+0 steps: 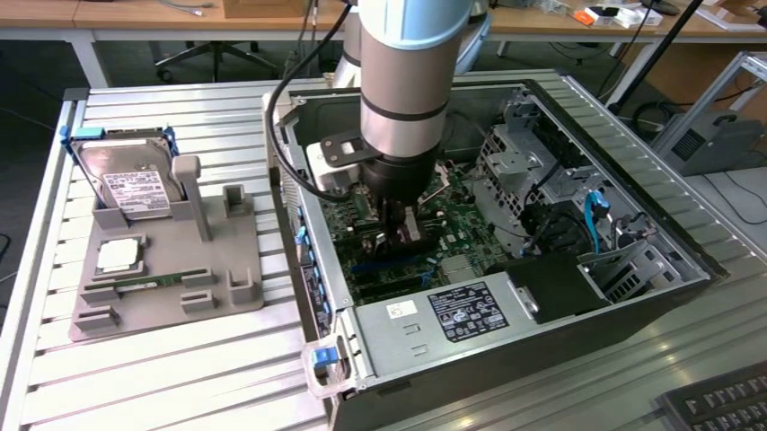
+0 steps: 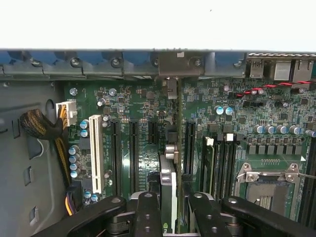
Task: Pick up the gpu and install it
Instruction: 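Insert the gpu into the slot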
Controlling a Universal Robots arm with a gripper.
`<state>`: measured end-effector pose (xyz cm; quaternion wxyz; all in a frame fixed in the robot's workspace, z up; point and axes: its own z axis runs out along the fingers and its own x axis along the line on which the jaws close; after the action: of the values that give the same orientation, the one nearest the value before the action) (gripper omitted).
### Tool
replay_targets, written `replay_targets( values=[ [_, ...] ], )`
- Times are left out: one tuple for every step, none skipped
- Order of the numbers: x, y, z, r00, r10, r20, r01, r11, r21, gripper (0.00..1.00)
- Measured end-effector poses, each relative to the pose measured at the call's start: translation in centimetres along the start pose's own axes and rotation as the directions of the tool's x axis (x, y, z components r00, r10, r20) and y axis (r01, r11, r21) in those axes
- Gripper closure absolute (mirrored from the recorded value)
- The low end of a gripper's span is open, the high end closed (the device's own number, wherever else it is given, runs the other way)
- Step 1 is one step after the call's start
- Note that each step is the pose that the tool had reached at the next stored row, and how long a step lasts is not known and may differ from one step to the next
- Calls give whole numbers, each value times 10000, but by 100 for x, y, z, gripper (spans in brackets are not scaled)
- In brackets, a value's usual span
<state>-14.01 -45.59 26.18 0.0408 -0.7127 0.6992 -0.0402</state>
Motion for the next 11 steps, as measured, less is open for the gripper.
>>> replay_targets(
  values=[
    [0, 1, 8, 10000, 15, -2, -15, 10000, -2, 73],
    [0, 2, 20, 10000, 47, -3, -47, 10000, 2, 73],
    [0, 2, 25, 10000, 60, -7, -60, 10000, -1, 73],
    [0, 3, 29, 10000, 70, -9, -70, 10000, -1, 73],
    [0, 3, 32, 10000, 76, -11, -76, 10000, -2, 73],
    [0, 4, 36, 10000, 82, -13, -82, 10000, -2, 73],
    [0, 5, 40, 10000, 88, -12, -88, 10000, -2, 73],
    [0, 5, 42, 10000, 91, -11, -91, 10000, 0, 73],
    [0, 5, 44, 10000, 97, -12, -97, 10000, -1, 73],
    [0, 5, 46, 9999, 99, -12, -99, 10000, 0, 73],
    [0, 5, 47, 9999, 101, -12, -101, 9999, -1, 73]
  ],
)
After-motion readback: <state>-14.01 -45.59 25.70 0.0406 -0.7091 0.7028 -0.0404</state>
